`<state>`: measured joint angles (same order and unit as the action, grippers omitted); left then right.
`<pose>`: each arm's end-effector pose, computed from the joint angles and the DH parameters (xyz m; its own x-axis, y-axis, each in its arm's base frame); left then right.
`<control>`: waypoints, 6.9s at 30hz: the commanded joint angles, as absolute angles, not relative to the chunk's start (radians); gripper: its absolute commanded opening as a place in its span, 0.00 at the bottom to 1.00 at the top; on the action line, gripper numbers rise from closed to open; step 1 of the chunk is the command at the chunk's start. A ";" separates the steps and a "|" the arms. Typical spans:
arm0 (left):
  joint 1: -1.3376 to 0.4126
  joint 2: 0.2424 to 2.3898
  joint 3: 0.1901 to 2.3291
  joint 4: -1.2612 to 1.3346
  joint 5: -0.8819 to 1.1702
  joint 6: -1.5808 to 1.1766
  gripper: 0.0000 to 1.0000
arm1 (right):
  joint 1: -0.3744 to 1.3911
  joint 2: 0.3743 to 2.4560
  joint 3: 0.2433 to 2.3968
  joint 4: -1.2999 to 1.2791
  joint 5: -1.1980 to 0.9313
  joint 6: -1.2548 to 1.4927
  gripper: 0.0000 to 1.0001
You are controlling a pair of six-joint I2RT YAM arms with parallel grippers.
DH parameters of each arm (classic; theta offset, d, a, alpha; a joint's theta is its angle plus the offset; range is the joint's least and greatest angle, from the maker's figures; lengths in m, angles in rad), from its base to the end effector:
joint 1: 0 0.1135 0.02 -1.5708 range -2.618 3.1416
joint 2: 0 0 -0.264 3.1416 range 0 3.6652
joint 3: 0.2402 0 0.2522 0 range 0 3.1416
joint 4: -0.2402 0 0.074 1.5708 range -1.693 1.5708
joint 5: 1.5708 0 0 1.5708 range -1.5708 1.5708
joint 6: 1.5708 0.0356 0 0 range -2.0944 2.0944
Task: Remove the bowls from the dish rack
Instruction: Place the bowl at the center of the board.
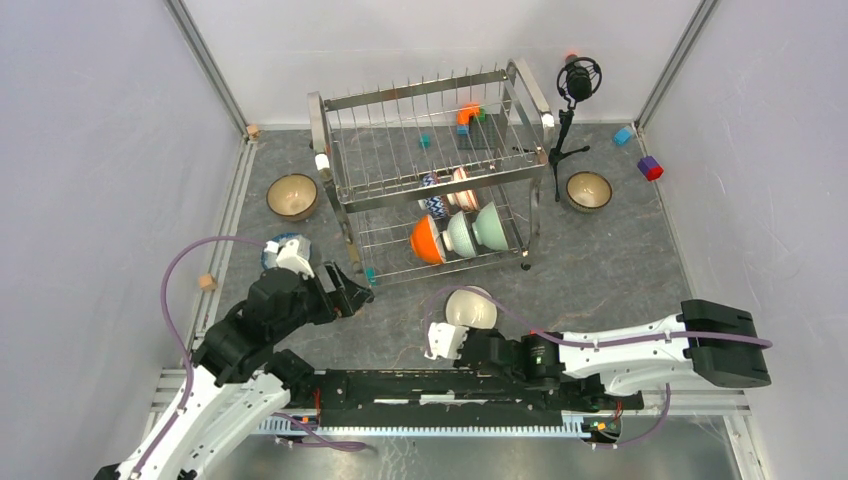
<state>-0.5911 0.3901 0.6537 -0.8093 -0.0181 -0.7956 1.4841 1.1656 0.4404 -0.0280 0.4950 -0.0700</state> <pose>0.0754 -0.0498 0.2788 -0.6904 -0.3967 -0.6049 0.0731 0.7936 -0.6040 0.0355 0.2136 0.1665 0.0001 -0.7092 -0.7050 -0.8487 0.3728 -0.3751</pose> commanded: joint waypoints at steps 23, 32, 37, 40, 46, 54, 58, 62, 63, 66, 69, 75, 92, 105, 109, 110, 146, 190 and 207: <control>-1.104 0.651 0.859 -0.825 -0.454 -0.770 0.92 | 1.556 1.144 0.562 -0.085 0.527 -0.220 0.00; -1.477 0.875 0.956 -0.835 -0.746 -0.946 0.98 | 1.621 1.107 0.555 -0.128 0.560 -0.231 0.00; -1.477 0.885 0.852 -0.719 -0.692 -1.006 0.99 | 1.698 1.077 0.533 -0.144 0.586 -0.253 0.00; -1.477 0.888 0.791 -0.663 -0.672 -1.043 0.99 | 1.739 1.073 0.526 -0.149 0.595 -0.261 0.00; -1.477 0.913 0.745 -0.626 -0.660 -1.074 0.99 | 1.808 1.081 0.524 -0.158 0.605 -0.281 0.00; -1.477 0.999 0.754 -0.548 -0.596 -1.035 0.98 | 1.856 1.157 0.572 -0.216 0.631 -0.295 0.00; -1.477 1.079 0.782 -0.575 -0.587 -1.025 0.96 | 1.869 1.194 0.603 -0.243 0.642 -0.302 0.00; -1.477 1.114 0.785 -0.599 -0.601 -1.028 0.93 | 1.870 1.201 0.617 -0.255 0.642 -0.301 0.00; -1.477 1.118 0.785 -0.602 -0.602 -1.027 0.92 | 1.870 1.200 0.619 -0.258 0.638 -0.301 0.00; -1.477 1.142 0.792 -0.605 -0.603 -1.015 0.88 | 1.871 1.194 0.621 -0.259 0.628 -0.305 0.00; -1.477 1.181 0.811 -0.608 -0.587 -0.991 0.86 | 1.871 1.193 0.627 -0.266 0.624 -0.308 0.00; -1.477 1.248 0.842 -0.606 -0.562 -0.954 0.76 | 1.870 1.209 0.641 -0.285 0.617 -0.308 0.00; -1.482 1.302 0.850 -0.604 -0.540 -0.934 0.21 | 1.877 1.270 0.685 -0.311 0.612 -0.298 0.00; -1.480 1.213 0.771 -0.556 -0.587 -1.011 0.02 | 1.888 1.213 0.712 -0.238 0.567 -0.108 0.94; -1.482 1.161 0.725 -0.528 -0.632 -1.063 0.02 | 1.888 1.094 0.690 -0.160 0.637 0.053 0.98; -1.482 1.148 0.712 -0.515 -0.639 -1.078 0.02 | 1.888 1.061 0.686 -0.144 0.677 0.102 0.98; -1.482 1.277 0.833 -0.778 -0.669 -1.696 0.02 | 1.450 1.086 0.661 -0.294 0.655 0.650 0.45; -1.482 1.320 0.907 -0.994 -0.708 -1.877 0.02 | 1.443 0.871 0.575 -0.236 0.728 0.783 0.20; -1.482 1.320 0.922 -1.007 -0.728 -1.877 0.02 | 1.443 0.992 0.624 -0.209 0.627 0.747 0.40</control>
